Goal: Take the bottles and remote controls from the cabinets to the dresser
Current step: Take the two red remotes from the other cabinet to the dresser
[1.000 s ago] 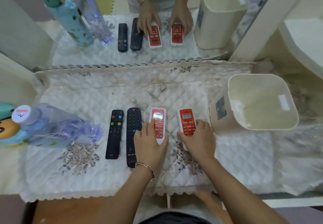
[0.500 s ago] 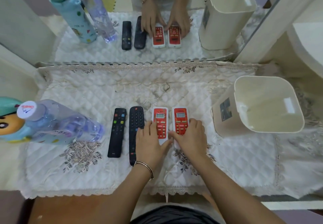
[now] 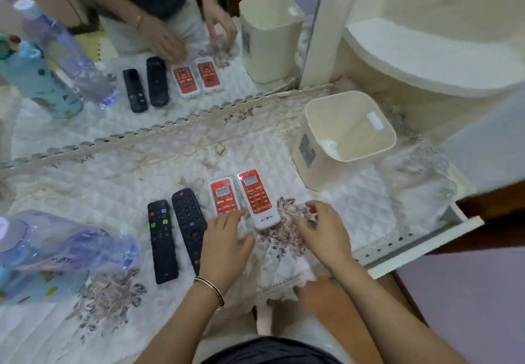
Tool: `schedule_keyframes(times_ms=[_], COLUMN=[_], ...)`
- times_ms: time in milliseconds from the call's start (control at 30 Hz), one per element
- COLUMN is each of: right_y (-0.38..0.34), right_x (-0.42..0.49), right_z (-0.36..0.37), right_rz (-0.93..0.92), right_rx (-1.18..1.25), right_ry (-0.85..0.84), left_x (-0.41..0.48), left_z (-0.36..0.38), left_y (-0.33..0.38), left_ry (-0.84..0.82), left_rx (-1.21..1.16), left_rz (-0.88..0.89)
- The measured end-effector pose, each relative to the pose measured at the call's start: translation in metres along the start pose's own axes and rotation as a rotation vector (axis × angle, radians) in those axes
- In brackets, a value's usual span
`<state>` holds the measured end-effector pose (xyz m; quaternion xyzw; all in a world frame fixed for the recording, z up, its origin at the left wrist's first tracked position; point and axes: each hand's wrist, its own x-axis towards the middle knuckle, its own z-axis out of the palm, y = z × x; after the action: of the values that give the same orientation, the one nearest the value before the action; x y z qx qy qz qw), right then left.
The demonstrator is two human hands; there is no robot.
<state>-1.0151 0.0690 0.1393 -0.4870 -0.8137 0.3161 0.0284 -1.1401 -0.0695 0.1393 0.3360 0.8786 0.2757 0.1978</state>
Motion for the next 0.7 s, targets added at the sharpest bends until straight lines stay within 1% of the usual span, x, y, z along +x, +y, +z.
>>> schedule_keyframes(times_ms=[67,167,267,333,400,467,533,633,700], right_y=[0.017,0.046,0.072,0.085,0.089,0.089,0.083,0.071,0.061], right_x=[-0.026,-0.089,-0.18,-0.247,-0.317,-0.383,-0.444,-0.52,-0.561], right_z=[-0.005,-0.002,0.021,0.042,0.069,0.1,0.13,0.18,0.212], right_rz=[0.107,0.311,0.596,0.804,1.019,1.21,1.38,1.617,1.734], right_rx=[0.057,0.141,0.274,0.374,0.527,0.661,0.794,1.034,1.147], right_ry=[0.046,0.188,0.312,0.329,0.365,0.472,0.585,0.667,0.686], left_x=[-0.001,-0.008,-0.03,-0.057,-0.093,-0.13,-0.162,-0.199,-0.223], left_z=[0.002,0.006,0.015,0.023,0.035,0.051,0.071,0.101,0.121], left_y=[0.003,0.006,0.005,0.011,0.014,0.013,0.008,0.003,0.002], left_ry=[-0.116,-0.308,-0.495,-0.617,-0.769,-0.934,-1.112,-1.23,-1.295], left_rx=[0.02,0.064,0.096,0.1,0.128,0.185,0.299,0.493,0.636], left_rz=[0.118,0.321,0.49,0.569,0.653,0.689,0.69,0.686,0.682])
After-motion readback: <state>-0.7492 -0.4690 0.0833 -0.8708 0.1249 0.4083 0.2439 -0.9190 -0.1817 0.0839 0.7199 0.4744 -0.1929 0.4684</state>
